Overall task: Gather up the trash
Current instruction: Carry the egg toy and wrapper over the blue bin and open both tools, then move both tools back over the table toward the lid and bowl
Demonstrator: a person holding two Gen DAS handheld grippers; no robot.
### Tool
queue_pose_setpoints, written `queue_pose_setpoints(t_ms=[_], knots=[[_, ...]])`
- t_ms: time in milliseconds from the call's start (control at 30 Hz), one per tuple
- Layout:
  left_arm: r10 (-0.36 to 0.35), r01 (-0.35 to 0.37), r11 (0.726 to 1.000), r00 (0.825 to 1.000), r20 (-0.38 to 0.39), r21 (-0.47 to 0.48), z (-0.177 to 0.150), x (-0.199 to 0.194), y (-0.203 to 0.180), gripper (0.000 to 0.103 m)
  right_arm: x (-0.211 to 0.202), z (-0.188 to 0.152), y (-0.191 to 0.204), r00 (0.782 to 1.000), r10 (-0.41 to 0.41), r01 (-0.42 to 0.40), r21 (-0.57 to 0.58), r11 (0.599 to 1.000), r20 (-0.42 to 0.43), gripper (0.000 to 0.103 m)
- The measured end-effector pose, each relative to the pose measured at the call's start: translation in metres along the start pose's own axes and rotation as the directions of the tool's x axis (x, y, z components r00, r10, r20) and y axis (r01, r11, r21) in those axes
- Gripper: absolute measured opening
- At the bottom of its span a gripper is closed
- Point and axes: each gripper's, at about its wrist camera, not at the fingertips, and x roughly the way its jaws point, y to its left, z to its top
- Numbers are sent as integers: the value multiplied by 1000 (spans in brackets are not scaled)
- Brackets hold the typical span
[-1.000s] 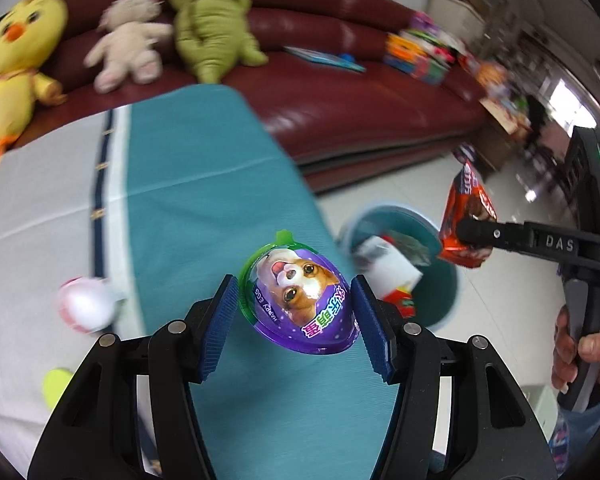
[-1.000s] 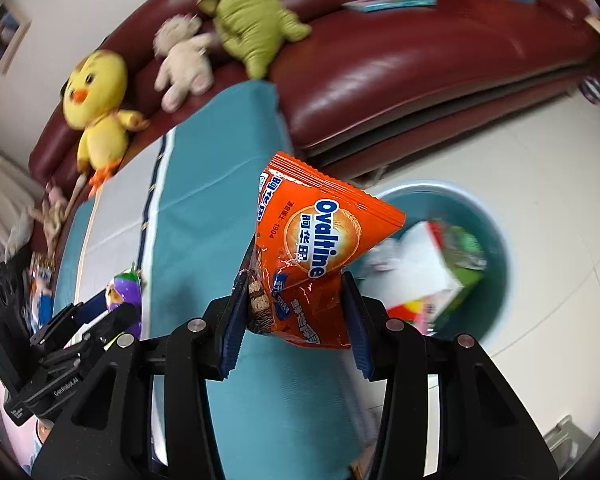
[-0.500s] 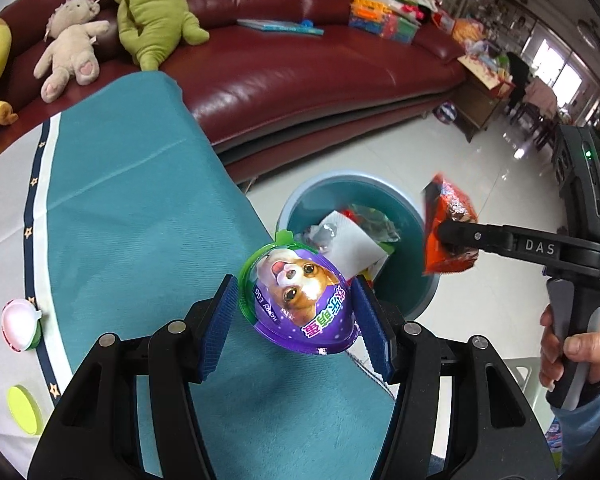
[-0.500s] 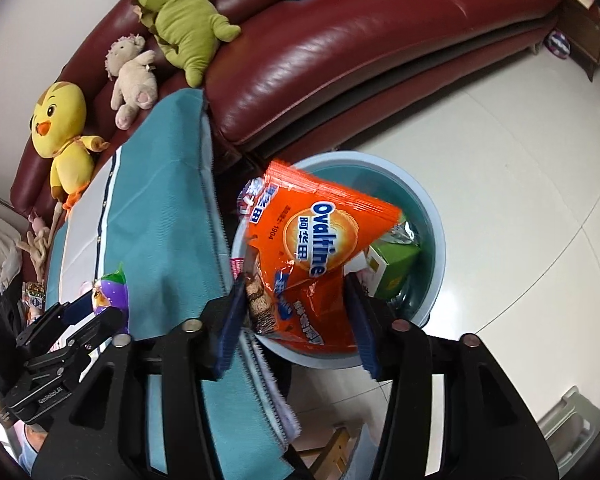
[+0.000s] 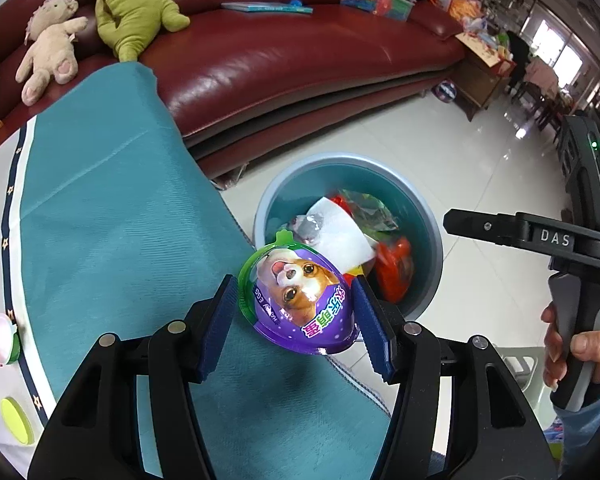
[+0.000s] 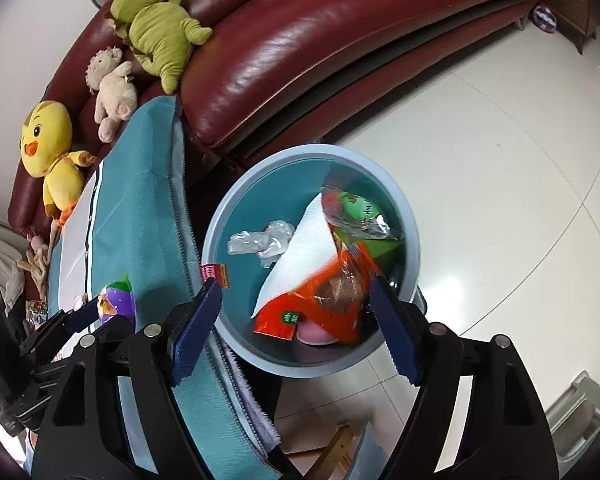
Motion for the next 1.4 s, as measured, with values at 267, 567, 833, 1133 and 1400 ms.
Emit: queue_pose_setpoints(t_ms=[267, 567, 833, 1133, 1400], knots=[[-4, 5, 1000, 1000, -17, 21, 8, 13, -14, 59, 4, 1, -10, 1000, -19, 20, 12, 1000, -14, 76], [-27, 28, 999, 999, -41, 29, 13, 30, -24, 60, 6, 5, -22, 999, -45, 46, 23, 999, -24, 76], [-57, 59, 997, 997, -61, 43, 18, 45, -30, 60, 8, 6, -22, 997, -67, 67, 26, 997, -35, 76], [-65, 67, 997, 997, -50, 37, 23, 47, -30, 85, 1, 10, -20, 995, -96, 97, 34, 995, -14, 76], [-41, 42, 999, 998, -48, 17, 12, 31, -12, 89, 2, 9, -7, 993, -113, 113, 17, 993, -29, 76]])
